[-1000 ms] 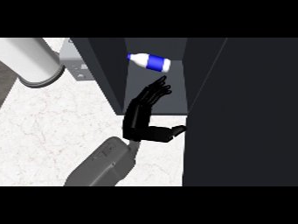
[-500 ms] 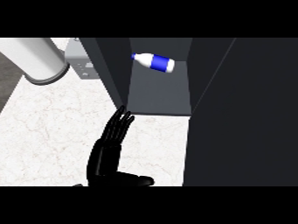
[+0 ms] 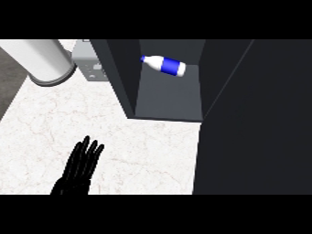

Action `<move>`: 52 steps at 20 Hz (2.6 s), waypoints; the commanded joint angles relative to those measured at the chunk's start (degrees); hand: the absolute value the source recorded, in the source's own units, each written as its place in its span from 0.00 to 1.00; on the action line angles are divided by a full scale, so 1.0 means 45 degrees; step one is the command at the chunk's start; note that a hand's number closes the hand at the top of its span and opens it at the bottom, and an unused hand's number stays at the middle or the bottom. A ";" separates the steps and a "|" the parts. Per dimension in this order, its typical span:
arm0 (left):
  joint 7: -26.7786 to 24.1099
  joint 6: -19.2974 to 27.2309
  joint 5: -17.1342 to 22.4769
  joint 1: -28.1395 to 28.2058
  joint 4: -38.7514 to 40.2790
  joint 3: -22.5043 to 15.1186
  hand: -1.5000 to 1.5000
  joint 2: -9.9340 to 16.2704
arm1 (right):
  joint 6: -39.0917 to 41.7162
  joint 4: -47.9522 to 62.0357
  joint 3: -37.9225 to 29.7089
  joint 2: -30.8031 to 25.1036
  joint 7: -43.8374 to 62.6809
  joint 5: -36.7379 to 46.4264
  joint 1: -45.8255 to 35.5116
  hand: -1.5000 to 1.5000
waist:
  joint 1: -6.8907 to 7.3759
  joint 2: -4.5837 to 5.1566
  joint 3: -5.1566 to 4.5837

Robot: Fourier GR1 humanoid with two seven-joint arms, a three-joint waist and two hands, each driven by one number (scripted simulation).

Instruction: Pick up the bottled water, place it into the cabinet and close the cabinet

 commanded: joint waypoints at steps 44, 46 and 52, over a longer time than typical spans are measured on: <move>-0.2343 -0.5827 0.2202 0.3919 -0.1616 0.3970 0.00 0.6183 | -0.2168 0.2877 0.3156 0.3260 0.8715 -0.2348 -0.9705 1.00 | 0.1926 0.0875 -0.0079; -0.2162 -0.5946 0.2218 0.3761 -0.1576 0.4177 0.00 0.6498 | -0.2323 0.3131 0.3060 0.3789 0.9097 -0.2870 -1.0307 1.00 | 0.1859 0.0897 -0.0079; -0.2117 -0.6341 0.2668 0.3940 -0.1317 0.4610 0.00 0.6766 | -0.2687 0.5789 0.1769 0.5153 1.0025 -0.4610 -1.2754 1.00 | 0.1871 0.0790 -0.0024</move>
